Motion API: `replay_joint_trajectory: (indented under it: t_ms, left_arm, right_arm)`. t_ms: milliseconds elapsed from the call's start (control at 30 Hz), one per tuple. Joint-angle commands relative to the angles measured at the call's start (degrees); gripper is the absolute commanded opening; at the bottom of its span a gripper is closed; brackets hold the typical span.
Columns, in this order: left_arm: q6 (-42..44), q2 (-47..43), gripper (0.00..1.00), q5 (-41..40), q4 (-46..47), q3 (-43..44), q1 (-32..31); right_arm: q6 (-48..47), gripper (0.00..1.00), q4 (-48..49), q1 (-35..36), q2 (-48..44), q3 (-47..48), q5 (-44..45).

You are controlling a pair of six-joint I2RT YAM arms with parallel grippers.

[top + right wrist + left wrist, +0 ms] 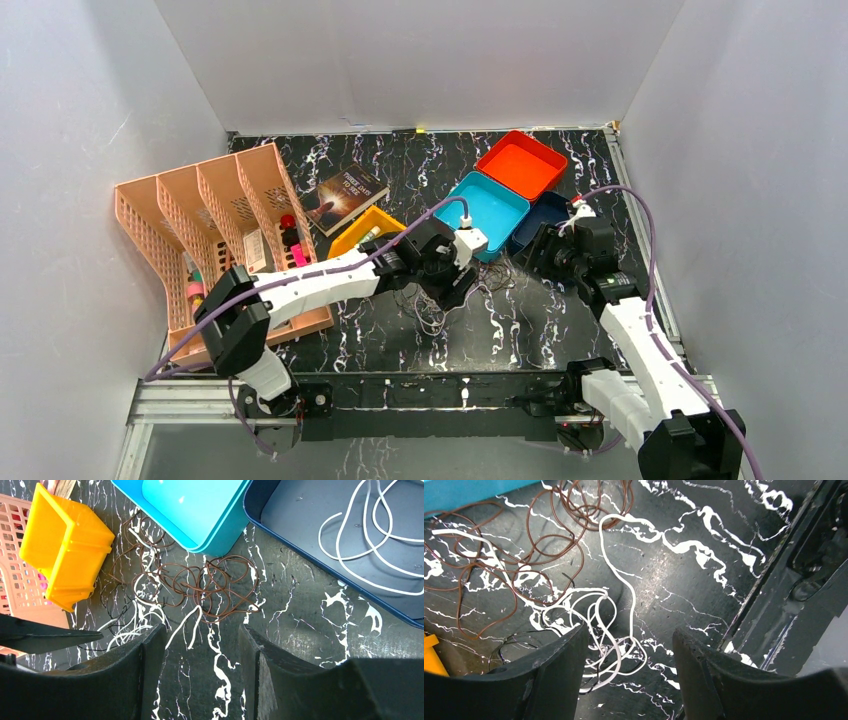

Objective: Untangle the cables

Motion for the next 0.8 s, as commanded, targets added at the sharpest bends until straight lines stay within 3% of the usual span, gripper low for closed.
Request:
replay_joint_trajectory:
  t_ms: [0,433,767]
  left_arm:
    - [1.93,0.87,0.59,0.39,-3.45,2.93,-0.38]
    - [2.48,3.86,0.47,-2.09,-4.15,3.06,-0.36]
    - [2.31,3.74,0.11,-3.56,-3.95,3.69,-0.36]
  right_arm:
    - [0.48,0.63,0.52,0.10,-1.49,-0.34,0.57]
    - [0.36,0.63,0.23,0.12,-2.32,-1.01,0.57]
    - [0.14,0.63,1.29,0.11,-2.80,-1.34,-0.73]
